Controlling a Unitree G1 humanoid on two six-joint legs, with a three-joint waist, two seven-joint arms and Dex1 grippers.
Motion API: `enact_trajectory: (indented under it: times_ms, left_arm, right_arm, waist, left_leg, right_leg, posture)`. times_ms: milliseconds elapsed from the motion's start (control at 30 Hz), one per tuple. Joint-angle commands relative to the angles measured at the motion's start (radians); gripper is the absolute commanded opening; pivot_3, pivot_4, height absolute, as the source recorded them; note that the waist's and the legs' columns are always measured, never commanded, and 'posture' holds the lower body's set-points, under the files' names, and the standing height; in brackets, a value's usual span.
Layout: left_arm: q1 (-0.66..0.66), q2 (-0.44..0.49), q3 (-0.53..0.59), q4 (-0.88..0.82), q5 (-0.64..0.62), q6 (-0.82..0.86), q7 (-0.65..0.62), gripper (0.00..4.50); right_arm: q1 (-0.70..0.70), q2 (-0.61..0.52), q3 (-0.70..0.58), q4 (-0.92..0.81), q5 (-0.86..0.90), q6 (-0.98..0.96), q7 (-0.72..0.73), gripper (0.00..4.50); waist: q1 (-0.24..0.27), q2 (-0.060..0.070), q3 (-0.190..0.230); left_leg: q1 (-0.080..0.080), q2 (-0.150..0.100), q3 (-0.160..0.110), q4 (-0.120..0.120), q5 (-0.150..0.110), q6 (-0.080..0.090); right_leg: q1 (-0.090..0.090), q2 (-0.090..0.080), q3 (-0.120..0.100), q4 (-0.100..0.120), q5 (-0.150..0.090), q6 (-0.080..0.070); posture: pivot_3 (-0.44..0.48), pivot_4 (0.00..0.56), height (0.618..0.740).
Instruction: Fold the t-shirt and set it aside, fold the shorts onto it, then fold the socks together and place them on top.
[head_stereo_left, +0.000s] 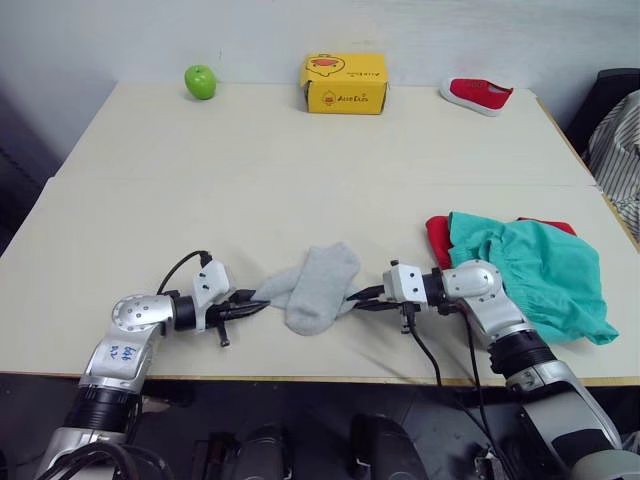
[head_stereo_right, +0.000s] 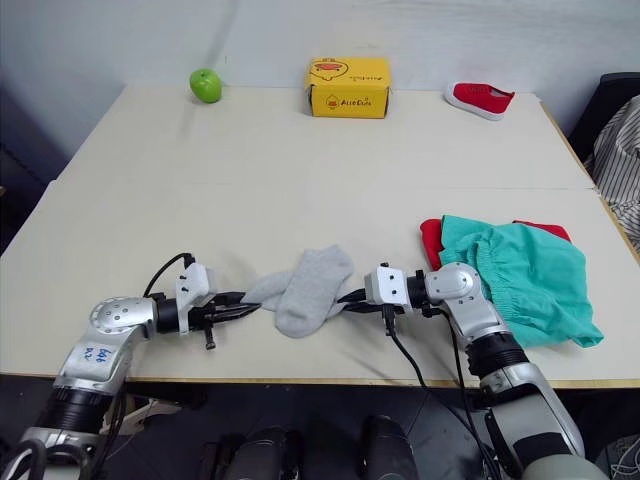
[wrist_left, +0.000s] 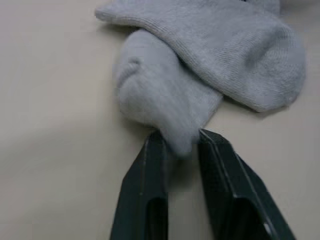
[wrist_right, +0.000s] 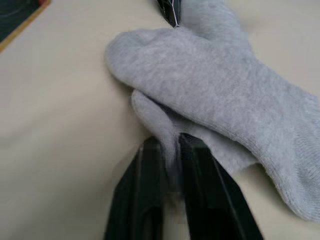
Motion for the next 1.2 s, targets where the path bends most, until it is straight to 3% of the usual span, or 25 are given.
enact_trajectory:
  times_ms: [33,167,300,400,533,733,767,867,1067,1200]
  left_arm:
    - [0.081,0.060,0.107,-0.156,-0.131,0.200,0.007,2.11]
    - [0.193,0.144,0.229,-0.357,-0.286,0.573,0.080,3.37]
    - [0.234,0.127,0.326,-0.550,-0.473,0.901,0.209,4.48]
    - [0.208,0.056,0.292,-0.614,-0.518,0.981,0.309,4.48]
    - [0.190,-0.044,0.152,-0.630,-0.437,1.027,0.478,4.48]
    - [0.102,-0.188,0.017,-0.606,-0.396,1.110,0.637,4.48]
    - [0.071,-0.216,-0.007,-0.598,-0.389,1.139,0.667,4.50]
    - [0.025,-0.253,-0.060,-0.590,-0.371,1.201,0.713,3.94]
    - [-0.004,-0.254,-0.133,-0.544,-0.298,1.168,0.753,1.97]
    - [0.001,-0.239,-0.106,-0.563,-0.314,1.181,0.724,0.71]
  right_arm:
    - [-0.033,-0.069,-0.038,-0.064,0.086,0.130,0.123,1.87]
    - [-0.094,-0.137,-0.056,-0.076,0.164,0.375,0.209,3.25]
    - [-0.272,-0.097,-0.057,0.097,0.131,0.664,0.098,4.49]
    - [-0.401,-0.020,-0.049,0.276,0.066,0.808,-0.040,4.49]
    - [-0.501,0.110,-0.080,0.485,0.007,0.746,-0.208,4.49]
    - [-0.548,0.219,-0.085,0.609,-0.052,0.684,-0.256,4.49]
    - [-0.549,0.232,-0.078,0.617,-0.063,0.674,-0.248,4.32]
    - [-0.545,0.248,-0.074,0.622,-0.088,0.644,-0.221,3.68]
    - [-0.515,0.247,-0.097,0.605,-0.100,0.604,-0.183,1.52]
    - [-0.502,0.238,-0.128,0.587,-0.086,0.580,-0.180,0.11]
  waist:
    - [0.000,0.001,0.001]
    - [0.000,0.002,0.002]
    - [-0.004,0.004,0.003]
    - [-0.002,0.004,0.003]
    - [0.001,0.004,0.003]
    - [0.005,0.005,0.000]
    - [0.006,0.005,-0.001]
    - [0.005,0.005,-0.002]
    - [0.005,0.006,-0.002]
    - [0.004,0.006,-0.002]
  left_leg:
    - [0.000,0.000,0.000,0.000,0.000,0.000]
    - [0.000,0.000,-0.001,0.000,0.000,0.000]
    - [0.000,0.000,-0.002,0.000,0.000,0.000]
    - [0.000,0.000,-0.004,-0.001,0.000,-0.001]
    - [-0.001,-0.001,-0.004,-0.001,0.000,-0.002]
    - [0.001,-0.006,-0.004,0.000,0.002,0.001]
    - [0.001,-0.006,-0.005,0.000,0.002,0.001]
    - [0.002,-0.008,-0.006,0.000,0.002,0.001]
    - [0.002,-0.008,-0.006,-0.002,0.002,0.001]
    - [0.001,-0.008,-0.006,-0.001,0.002,0.001]
  right_leg:
    - [0.000,0.000,0.000,0.000,0.000,0.000]
    - [0.000,-0.003,-0.001,0.000,0.000,0.000]
    - [0.000,-0.005,0.000,0.001,0.000,-0.001]
    - [0.000,-0.005,0.004,0.002,-0.002,-0.003]
    - [0.000,-0.003,0.005,0.002,-0.002,-0.003]
    - [0.004,-0.004,0.007,0.001,0.000,0.000]
    - [0.004,-0.005,0.008,0.001,0.001,0.001]
    - [0.005,-0.006,0.008,0.002,0.001,0.001]
    - [0.004,-0.005,0.008,0.001,0.001,0.001]
    - [0.004,-0.006,0.008,0.000,0.001,0.001]
  posture:
    - [0.000,0.150,0.740]
    - [0.000,0.150,0.740]
    - [0.000,0.150,0.740]
    - [0.000,0.150,0.740]
    - [0.000,0.150,0.740]
    - [0.000,0.150,0.740]
    - [0.000,0.150,0.740]
    - [0.000,0.150,0.740]
    - [0.000,0.150,0.740]
    - [0.000,0.150,0.740]
